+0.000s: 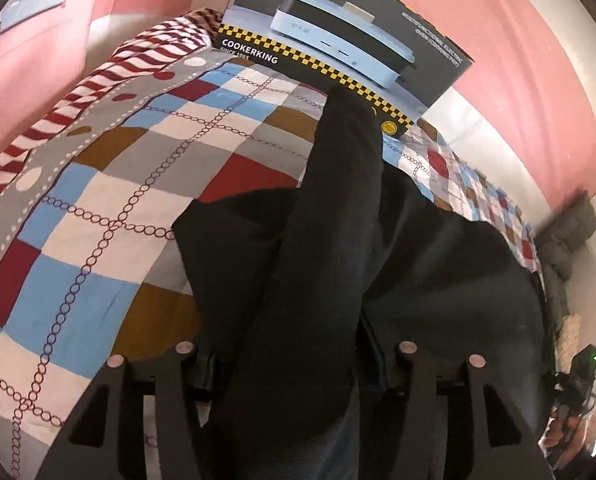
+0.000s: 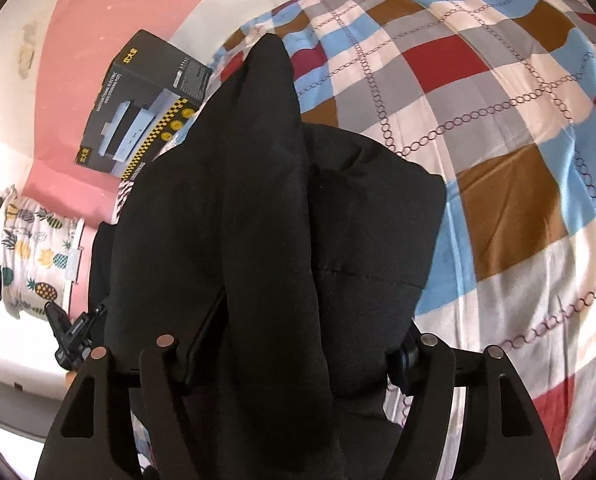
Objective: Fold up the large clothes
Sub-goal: 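Lay the folded coat down and open both grippers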
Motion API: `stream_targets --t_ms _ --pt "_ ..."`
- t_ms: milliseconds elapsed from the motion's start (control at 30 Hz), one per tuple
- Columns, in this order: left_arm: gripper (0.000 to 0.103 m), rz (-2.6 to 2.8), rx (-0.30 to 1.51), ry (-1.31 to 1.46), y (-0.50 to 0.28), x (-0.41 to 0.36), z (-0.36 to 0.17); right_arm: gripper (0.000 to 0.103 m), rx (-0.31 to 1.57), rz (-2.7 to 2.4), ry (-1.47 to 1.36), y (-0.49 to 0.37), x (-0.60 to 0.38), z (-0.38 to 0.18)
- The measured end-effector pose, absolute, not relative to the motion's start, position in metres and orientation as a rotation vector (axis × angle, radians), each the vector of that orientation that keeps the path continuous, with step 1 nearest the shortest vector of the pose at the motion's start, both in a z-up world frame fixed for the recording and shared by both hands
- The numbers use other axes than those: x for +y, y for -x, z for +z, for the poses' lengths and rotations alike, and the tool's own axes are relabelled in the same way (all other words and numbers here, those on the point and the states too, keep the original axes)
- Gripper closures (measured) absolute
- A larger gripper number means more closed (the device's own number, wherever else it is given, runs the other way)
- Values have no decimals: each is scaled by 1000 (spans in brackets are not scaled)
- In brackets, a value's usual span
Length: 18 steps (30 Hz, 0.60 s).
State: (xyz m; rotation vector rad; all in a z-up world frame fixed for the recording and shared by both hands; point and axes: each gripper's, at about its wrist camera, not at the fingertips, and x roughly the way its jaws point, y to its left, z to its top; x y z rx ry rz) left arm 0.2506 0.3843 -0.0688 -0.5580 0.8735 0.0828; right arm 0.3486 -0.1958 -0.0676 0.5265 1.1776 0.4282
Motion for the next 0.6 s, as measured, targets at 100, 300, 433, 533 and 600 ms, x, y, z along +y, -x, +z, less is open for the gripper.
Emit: stream_targets --t_ms 100,300,433,533,600 --pt "44 91 869 560 -236 391 -60 33 1188 393 -500 -340 -205 -57" --pt "46 145 764 521 -205 399 -27 33 1033 233 -441 -328 -237 -16" --pt "46 137 738 491 -231 387 -14 39 974 259 -358 -345 -211 2" --pt "46 140 763 448 -266 373 -21 64 989 306 -299 -368 -179 -3" --pt "46 189 779 410 -285 371 -32 68 1007 303 -239 -384 -163 -15"
